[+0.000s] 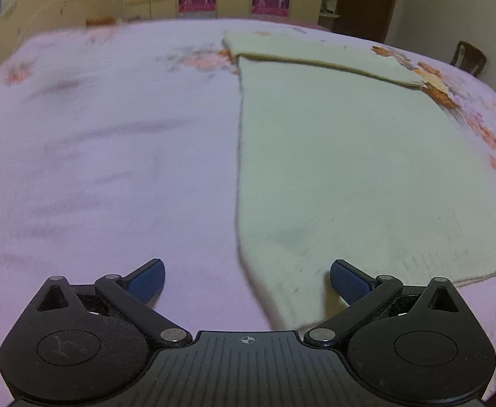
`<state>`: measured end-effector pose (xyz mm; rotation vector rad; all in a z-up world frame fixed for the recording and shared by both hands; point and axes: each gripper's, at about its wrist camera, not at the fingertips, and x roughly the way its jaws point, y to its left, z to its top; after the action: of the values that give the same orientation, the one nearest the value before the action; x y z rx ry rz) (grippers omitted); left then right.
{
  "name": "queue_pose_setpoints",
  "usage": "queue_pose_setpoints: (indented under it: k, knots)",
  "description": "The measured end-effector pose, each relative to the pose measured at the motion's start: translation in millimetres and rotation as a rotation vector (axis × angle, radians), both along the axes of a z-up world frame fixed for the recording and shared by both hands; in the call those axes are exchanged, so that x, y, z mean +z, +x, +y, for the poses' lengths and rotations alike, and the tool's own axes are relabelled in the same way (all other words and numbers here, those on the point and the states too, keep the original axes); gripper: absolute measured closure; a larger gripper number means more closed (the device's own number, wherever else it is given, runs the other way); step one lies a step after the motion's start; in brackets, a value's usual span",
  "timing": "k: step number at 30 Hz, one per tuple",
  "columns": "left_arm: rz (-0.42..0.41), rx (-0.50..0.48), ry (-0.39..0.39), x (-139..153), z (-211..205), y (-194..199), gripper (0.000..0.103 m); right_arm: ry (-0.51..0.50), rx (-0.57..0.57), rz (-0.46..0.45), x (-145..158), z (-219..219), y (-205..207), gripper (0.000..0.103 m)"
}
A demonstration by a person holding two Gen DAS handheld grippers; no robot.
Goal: Fold small clothes
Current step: 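Close both tools on the sweater hem edge side by side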
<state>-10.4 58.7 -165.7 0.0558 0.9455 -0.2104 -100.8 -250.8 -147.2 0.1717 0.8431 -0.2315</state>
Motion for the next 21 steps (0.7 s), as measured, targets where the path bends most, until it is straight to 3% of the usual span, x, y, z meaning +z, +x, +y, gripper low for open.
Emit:
queue_pose_setpoints:
  k: [3, 6, 11, 14, 15, 16, 21]
  knots:
    - [0.018, 0.000, -0.056, -2, 10, -2, 0.000, 0.026, -0.037, 0.018, -4, -18, -3, 0.022]
    - [0.039, -0.010, -0.112, -4, 10, -2, 0.003, 0.059, -0.074, 0.033, -9, -31, -5, 0.027]
    - [0.062, -0.005, -0.186, -4, 6, 1, 0.009, 0.090, -0.085, 0.046, -13, -40, -2, 0.030]
    - [0.068, 0.007, -0.226, -2, 6, 5, 0.031, 0.094, -0.076, 0.052, -14, -41, 1, 0.030]
    - [0.080, 0.007, -0.254, -2, 7, 8, 0.048, 0.095, -0.073, 0.056, -14, -41, 1, 0.030]
    - [0.093, 0.010, -0.269, -3, 6, 10, 0.054, 0.095, -0.069, 0.058, -13, -41, 1, 0.031]
    - [0.101, 0.004, -0.293, -6, 1, 13, 0.054, 0.105, -0.075, 0.068, -12, -46, 2, 0.035]
